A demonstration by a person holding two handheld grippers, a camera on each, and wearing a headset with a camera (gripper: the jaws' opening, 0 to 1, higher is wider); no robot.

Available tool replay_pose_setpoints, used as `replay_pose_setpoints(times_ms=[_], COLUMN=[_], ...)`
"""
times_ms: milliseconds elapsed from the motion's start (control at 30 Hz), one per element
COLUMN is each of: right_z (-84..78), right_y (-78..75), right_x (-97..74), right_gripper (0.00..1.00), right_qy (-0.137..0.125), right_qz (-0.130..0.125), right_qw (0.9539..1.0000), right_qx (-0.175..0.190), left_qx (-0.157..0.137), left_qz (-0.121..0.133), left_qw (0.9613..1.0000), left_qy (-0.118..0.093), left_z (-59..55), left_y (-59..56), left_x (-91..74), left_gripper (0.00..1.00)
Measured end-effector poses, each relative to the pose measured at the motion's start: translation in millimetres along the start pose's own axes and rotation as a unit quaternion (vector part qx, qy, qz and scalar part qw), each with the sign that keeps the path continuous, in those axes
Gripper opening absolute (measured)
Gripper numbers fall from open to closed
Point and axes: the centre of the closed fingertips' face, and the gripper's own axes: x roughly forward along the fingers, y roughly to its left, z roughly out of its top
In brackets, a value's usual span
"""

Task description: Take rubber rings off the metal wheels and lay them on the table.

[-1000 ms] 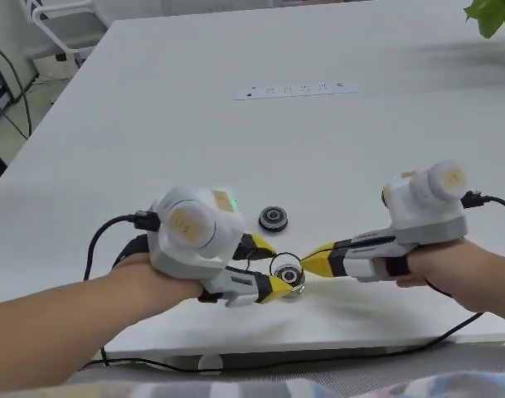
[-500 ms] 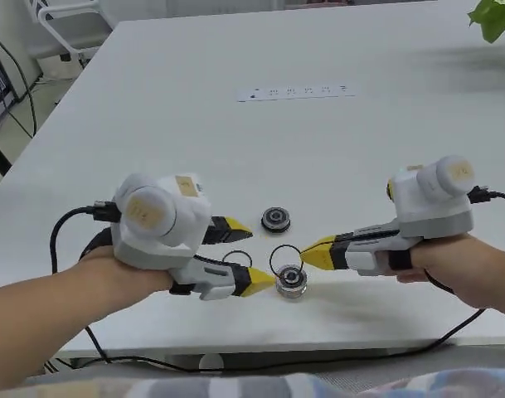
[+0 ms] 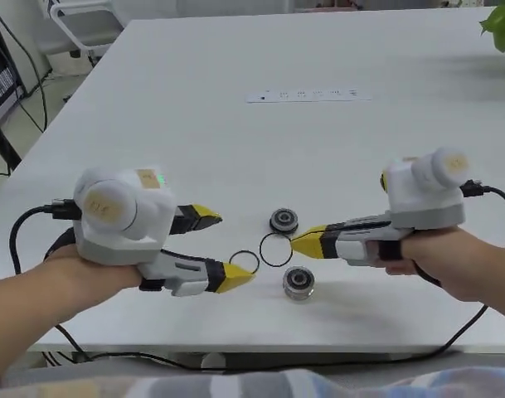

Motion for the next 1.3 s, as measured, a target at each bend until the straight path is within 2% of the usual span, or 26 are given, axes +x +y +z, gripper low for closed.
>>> replay_pose_setpoints(times_ms=[333,700,967,1300], right_z=[-0.4,-4.4,-11.3,-15.3], right_y=[-2.5,-4.0,-12.0,-22.5], right_x=[19.4,40.3,51.1,58.2], right_gripper=[0.0,0.0,0.0,0.0], right_qy=[0.012,0.028,0.039,0.046], right_qz=[-0.001,-0.003,-0.018,-0.032], right_qw=[0.9999,0.9996,0.9991,0.9982], right_qx=[-0.007,-0.006,0.004,0.021], left_qx=[-0.018,-0.033,-0.041,-0.048], left_qz=[0.019,0.036,0.044,0.05], left_qw=[0.9996,0.9988,0.9982,0.9976], left_qy=[-0.001,-0.003,0.001,0.003], left_z=[-12.3,-23.9,-34.2,-39.9], left_y=[11.4,16.9,20.4,24.2], left_x=[-16.4,-29.2,-38.4,-44.9], left_gripper=[0.62,0.64,0.64,0.63])
